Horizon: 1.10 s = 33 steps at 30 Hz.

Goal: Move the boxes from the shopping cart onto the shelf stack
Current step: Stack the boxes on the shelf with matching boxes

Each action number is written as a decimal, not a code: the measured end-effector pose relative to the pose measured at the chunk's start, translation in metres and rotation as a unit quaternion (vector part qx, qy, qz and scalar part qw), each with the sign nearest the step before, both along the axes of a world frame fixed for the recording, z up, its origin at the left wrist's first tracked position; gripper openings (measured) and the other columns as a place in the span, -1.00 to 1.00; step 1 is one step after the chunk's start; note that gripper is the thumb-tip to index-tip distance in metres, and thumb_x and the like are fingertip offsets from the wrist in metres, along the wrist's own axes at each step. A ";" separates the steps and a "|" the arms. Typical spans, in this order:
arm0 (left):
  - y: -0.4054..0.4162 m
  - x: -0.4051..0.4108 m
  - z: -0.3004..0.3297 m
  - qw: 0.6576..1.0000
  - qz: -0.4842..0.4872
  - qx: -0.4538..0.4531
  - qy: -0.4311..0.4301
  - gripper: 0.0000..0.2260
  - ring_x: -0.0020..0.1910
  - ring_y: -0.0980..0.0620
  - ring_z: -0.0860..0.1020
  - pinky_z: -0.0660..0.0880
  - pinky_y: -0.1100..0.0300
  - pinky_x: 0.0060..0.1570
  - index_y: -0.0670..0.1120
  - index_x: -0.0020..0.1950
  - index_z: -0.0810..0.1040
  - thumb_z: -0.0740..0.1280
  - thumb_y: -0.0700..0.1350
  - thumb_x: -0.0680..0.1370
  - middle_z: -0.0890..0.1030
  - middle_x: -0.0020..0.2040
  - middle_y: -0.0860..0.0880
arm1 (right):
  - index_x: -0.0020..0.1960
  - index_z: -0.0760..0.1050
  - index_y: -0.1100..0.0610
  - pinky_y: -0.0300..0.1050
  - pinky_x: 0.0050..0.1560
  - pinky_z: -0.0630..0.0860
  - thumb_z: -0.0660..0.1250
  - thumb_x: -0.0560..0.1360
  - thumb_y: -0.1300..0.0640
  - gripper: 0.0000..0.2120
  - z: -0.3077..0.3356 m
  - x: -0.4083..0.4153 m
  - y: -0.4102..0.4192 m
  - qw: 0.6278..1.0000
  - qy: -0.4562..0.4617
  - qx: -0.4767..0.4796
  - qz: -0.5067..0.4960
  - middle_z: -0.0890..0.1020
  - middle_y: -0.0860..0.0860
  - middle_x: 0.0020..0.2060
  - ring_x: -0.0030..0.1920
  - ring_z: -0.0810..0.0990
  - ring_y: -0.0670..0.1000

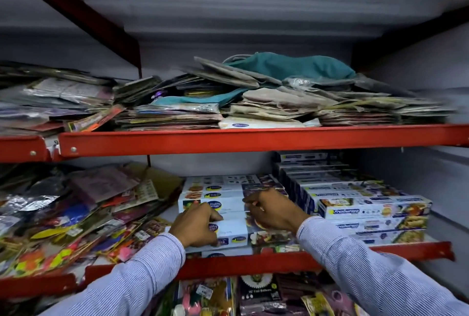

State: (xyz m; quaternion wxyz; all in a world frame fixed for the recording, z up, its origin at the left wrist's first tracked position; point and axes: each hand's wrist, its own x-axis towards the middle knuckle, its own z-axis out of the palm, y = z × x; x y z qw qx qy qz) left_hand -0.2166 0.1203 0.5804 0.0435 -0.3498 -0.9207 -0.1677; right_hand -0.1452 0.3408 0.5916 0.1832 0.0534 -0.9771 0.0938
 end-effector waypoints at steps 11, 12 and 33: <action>0.022 0.000 -0.039 0.981 0.005 -0.075 0.177 -0.64 0.27 -0.09 0.38 0.36 -0.08 0.29 0.03 0.30 0.56 0.36 0.08 0.53 0.52 0.24 -0.01 | 0.38 0.37 -0.03 0.01 0.13 0.51 0.18 0.58 -0.10 -0.60 -0.046 0.021 0.022 0.997 -0.054 0.047 -0.028 0.54 0.05 0.29 0.24 0.52 0.12; 0.021 -0.001 -0.040 0.982 -0.001 -0.067 0.174 -0.65 0.26 -0.08 0.40 0.38 -0.06 0.28 0.03 0.29 0.57 0.36 0.08 0.53 0.52 0.25 0.00 | 0.38 0.38 0.00 0.03 0.15 0.51 0.20 0.58 -0.07 -0.60 -0.047 0.021 0.023 0.997 -0.055 0.045 -0.028 0.54 0.06 0.29 0.25 0.51 0.13; 0.008 -0.003 -0.048 0.994 -0.025 0.031 0.105 -0.54 0.39 -0.04 0.47 0.44 0.09 0.35 0.00 0.40 0.50 0.47 -0.05 0.51 0.52 0.43 0.01 | 0.22 0.51 0.11 0.01 0.07 0.56 0.20 0.56 0.24 -0.73 -0.055 0.019 0.012 0.999 -0.015 -0.020 -0.029 0.62 0.07 0.17 0.11 0.60 0.09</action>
